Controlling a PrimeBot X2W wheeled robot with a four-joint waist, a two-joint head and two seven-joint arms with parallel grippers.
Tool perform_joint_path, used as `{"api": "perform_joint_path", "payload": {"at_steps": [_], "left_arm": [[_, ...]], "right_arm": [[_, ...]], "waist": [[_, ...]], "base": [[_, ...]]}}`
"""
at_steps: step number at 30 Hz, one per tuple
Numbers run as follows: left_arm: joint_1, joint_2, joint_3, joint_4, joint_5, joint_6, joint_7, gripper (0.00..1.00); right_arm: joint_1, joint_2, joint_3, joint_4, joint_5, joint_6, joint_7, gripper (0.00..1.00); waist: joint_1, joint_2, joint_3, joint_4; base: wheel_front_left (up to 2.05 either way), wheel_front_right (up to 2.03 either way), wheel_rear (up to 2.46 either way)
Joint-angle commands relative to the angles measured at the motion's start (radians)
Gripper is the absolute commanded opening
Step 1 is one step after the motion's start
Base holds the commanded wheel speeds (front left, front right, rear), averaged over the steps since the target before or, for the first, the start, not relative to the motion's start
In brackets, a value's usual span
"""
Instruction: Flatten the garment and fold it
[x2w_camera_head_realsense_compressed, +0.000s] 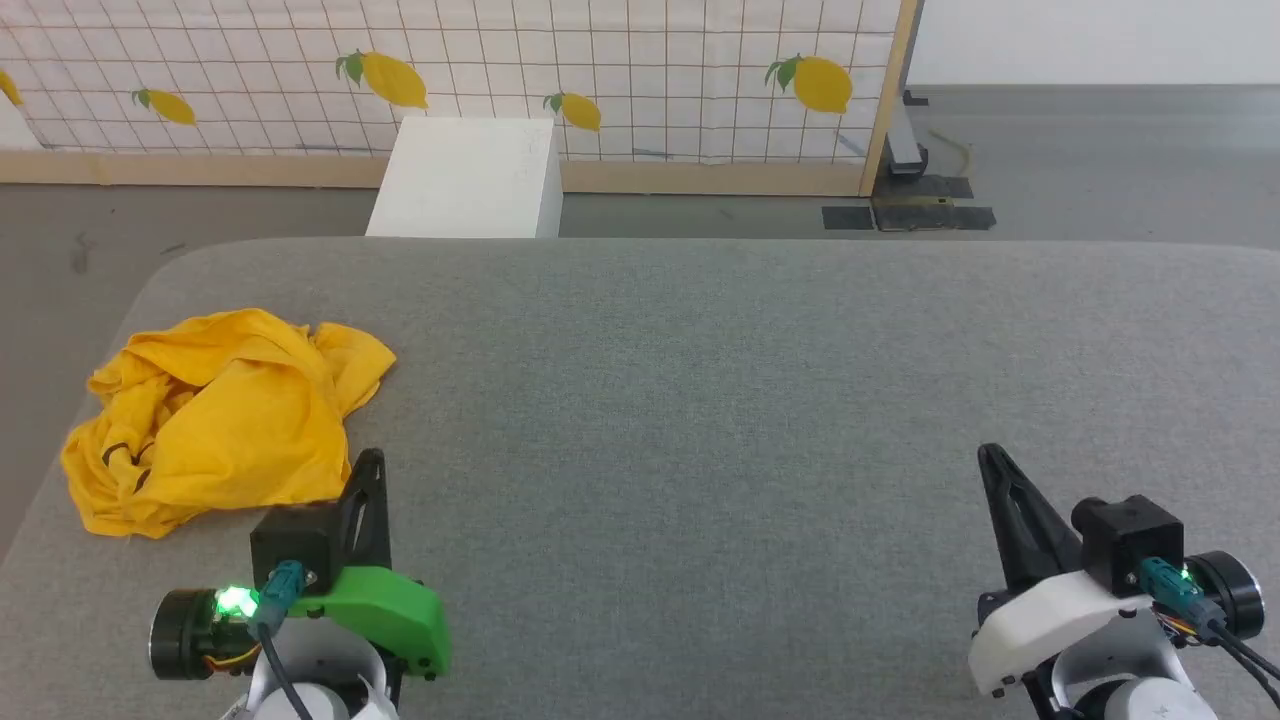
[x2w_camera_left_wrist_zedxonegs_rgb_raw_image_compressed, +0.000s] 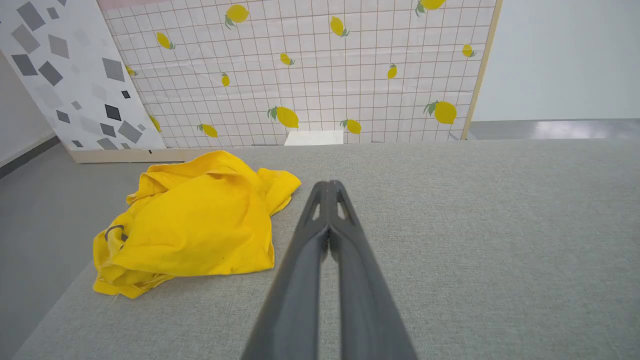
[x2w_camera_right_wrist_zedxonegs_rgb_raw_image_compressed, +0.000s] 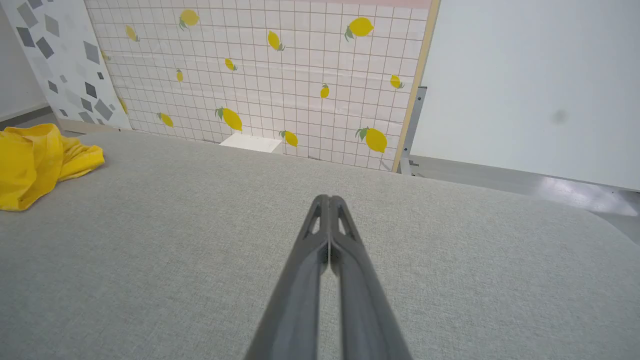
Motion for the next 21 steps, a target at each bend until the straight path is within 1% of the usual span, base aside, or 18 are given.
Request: {"api": "perform_joint_path", "payload": {"at_steps": [1,21], "left_arm": [[0.015,-0.004,0.003,-0.003,0.011,0.006,0.001,0.00],[0.015,-0.004,0.003,-0.003,0.011,0.006,0.001,0.00]], "right_arm": [[-0.015,0.002,0.001,-0.005,-0.006,-0.002,0.000,0.00],[-0.015,0.002,0.001,-0.005,-0.006,-0.002,0.000,0.00]], "waist": [[0.0000,0.0000,0.000,0.000],[0.0000,0.0000,0.000,0.000]], "base": [[0.00,0.00,0.00],[0.00,0.00,0.00]]}}
